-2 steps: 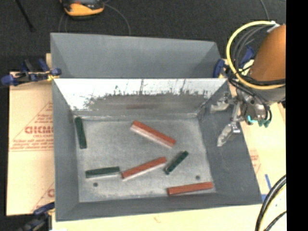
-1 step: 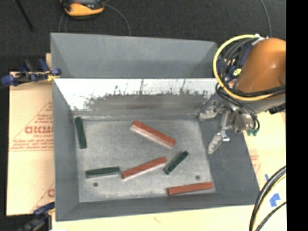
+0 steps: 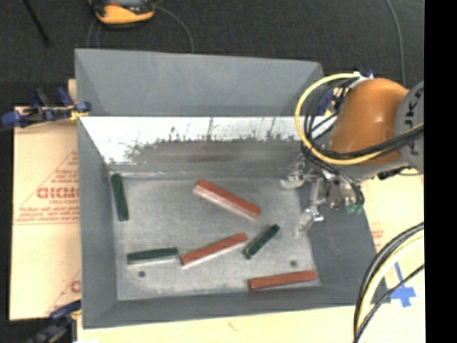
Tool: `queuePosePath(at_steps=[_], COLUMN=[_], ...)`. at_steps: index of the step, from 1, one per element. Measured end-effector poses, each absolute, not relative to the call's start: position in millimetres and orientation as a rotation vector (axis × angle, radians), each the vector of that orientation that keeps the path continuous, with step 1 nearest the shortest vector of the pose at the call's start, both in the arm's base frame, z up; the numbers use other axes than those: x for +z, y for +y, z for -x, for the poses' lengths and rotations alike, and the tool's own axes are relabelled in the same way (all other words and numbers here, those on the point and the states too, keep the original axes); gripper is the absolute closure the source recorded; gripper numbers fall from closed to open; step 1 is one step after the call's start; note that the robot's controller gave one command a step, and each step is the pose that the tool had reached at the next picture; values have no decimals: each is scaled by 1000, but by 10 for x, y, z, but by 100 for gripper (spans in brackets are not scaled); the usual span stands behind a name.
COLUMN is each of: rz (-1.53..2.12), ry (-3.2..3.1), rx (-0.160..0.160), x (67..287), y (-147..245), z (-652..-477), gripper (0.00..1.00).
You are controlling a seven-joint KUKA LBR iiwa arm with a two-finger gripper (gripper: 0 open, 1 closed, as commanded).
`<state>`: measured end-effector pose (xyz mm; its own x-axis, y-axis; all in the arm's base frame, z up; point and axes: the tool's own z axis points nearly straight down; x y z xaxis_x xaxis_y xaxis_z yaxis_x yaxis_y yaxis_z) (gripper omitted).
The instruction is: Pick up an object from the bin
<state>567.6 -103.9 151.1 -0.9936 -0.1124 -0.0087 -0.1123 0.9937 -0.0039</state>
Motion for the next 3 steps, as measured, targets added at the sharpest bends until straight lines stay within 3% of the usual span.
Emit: queuePosePath(at_steps=[1,2,3], rz=[-1,0,42], ry=[3133,3133,3137], rx=[-7,-7,-5], x=[863,861,2124], y=[-886,-885,-760], z=[-5907,-5907,-6086], gripper=[100,100,100])
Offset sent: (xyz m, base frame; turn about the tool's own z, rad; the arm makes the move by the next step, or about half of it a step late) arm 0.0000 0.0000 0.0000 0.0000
